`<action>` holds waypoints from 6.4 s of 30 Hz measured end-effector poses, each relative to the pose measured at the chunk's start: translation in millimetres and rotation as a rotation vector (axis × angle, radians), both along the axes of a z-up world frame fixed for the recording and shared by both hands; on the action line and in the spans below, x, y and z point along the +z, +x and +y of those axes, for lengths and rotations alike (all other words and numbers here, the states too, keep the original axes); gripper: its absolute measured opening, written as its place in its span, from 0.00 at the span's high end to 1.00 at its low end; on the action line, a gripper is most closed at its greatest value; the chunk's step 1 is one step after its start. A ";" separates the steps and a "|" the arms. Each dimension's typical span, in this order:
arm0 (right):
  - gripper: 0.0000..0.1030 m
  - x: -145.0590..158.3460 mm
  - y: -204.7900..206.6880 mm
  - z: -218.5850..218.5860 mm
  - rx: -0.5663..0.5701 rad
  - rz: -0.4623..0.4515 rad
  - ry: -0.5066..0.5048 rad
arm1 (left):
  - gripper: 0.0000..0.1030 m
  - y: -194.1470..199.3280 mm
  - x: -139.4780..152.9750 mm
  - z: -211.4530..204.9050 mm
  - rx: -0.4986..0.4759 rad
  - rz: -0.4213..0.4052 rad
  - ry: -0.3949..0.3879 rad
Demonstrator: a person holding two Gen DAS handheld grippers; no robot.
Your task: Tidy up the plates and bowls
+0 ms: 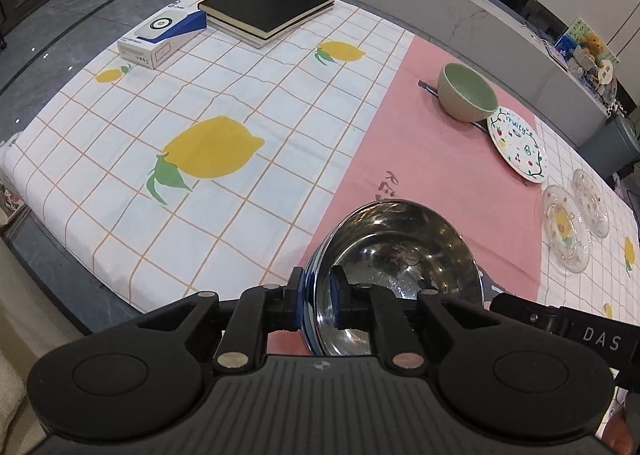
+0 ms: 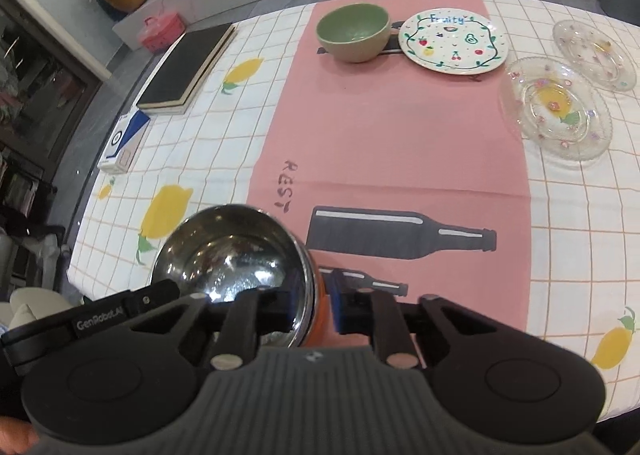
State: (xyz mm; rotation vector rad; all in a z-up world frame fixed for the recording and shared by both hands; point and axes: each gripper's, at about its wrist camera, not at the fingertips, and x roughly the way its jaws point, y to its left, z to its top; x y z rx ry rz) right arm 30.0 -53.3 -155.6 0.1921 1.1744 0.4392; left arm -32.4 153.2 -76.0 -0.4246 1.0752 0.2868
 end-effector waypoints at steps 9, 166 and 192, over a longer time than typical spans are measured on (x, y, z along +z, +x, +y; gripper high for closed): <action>0.98 -20.6 5.3 5.3 0.015 0.073 0.036 | 0.88 1.3 1.0 -0.9 -0.008 -0.008 0.020; 0.83 68.8 23.3 -19.4 -0.083 0.063 0.282 | 0.89 60.5 78.2 -32.3 -0.165 -0.145 -0.044; 0.84 17.1 -11.5 10.4 0.040 0.163 0.206 | 0.88 -5.3 19.7 -6.8 -0.050 -0.065 -0.124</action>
